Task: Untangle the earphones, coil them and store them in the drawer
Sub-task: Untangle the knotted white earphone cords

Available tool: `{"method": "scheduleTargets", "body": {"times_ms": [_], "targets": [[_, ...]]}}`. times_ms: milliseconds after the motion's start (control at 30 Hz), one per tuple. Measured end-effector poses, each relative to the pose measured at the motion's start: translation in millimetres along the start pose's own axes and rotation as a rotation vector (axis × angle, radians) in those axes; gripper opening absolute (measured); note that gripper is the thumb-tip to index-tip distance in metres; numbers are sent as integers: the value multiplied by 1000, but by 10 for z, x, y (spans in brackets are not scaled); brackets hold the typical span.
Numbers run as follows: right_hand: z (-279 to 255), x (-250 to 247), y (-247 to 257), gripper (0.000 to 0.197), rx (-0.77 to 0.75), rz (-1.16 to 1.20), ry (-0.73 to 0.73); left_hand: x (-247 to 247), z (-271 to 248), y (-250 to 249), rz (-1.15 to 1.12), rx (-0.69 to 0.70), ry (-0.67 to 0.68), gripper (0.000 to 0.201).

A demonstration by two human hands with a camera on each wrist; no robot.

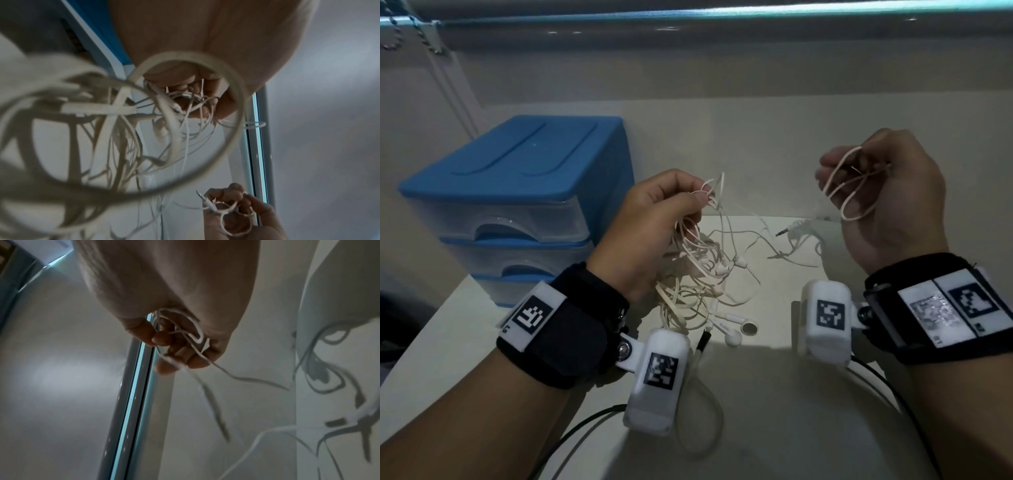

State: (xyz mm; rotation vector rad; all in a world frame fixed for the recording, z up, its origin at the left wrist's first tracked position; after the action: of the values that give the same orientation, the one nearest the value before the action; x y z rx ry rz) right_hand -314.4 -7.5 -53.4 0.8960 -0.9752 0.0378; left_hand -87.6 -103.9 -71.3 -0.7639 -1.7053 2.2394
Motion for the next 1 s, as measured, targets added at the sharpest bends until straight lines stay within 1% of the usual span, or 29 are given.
{"method": "scheduleTargets", "body": {"times_ms": [67,100,300,333,367,400,433,500,567,600,633,700,733,767,800,833,900,1000], "targets": [[-12,16,0,42,-4,0,18,3,-3,-8,-12,2,3,14],[-19,25,-12,41,-1,-41,33,5,-6,-13,-17,4,8,12],[-83,111,-180,39,76,-458,196,16,-9,-13,-6,6,18,10],[-88,117,-207,36,85,-528,223,18,-8,-10,2,11,20,10],[-90,123,-228,30,78,-591,250,21,-9,-12,11,22,25,10],[-91,137,-225,18,53,-645,284,24,-10,-16,21,35,32,10],[-100,161,-203,15,7,-694,317,26,-14,-25,29,46,40,10],[-136,249,-106,37,-124,-736,390,34,-22,-36,46,52,53,9],[-202,351,-48,50,-196,-726,491,51,-31,-40,69,56,65,9],[-239,387,-82,52,-180,-731,553,55,-32,-39,84,62,70,10],[-269,407,-156,53,-115,-725,614,59,-33,-41,102,69,75,10],[-330,414,-368,45,82,-701,692,65,-36,-49,137,88,92,9],[-347,401,-443,36,145,-706,698,71,-36,-47,148,92,101,9],[-351,391,-471,26,156,-724,692,80,-43,-54,154,91,107,9],[-342,388,-458,17,129,-742,682,79,-43,-48,159,86,99,10],[-323,386,-425,12,89,-754,662,72,-43,-43,161,76,84,10],[-269,358,-359,13,35,-760,603,56,-35,-12,154,44,59,11],[-190,292,-303,14,20,-703,473,56,-29,26,131,-3,50,14]]}}
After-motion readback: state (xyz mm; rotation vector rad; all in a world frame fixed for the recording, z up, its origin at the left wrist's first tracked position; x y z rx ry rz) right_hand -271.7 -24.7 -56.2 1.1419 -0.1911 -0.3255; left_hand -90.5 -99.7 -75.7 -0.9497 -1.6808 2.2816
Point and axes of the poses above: each hand's wrist, its own z-axis towards the middle knuckle, its own x-axis out of the palm, y = z × x, the point moved 7 cm from there along z, towards the middle knuckle, and after that the axes turned 15 degrees about z, right-handed, at the moved point
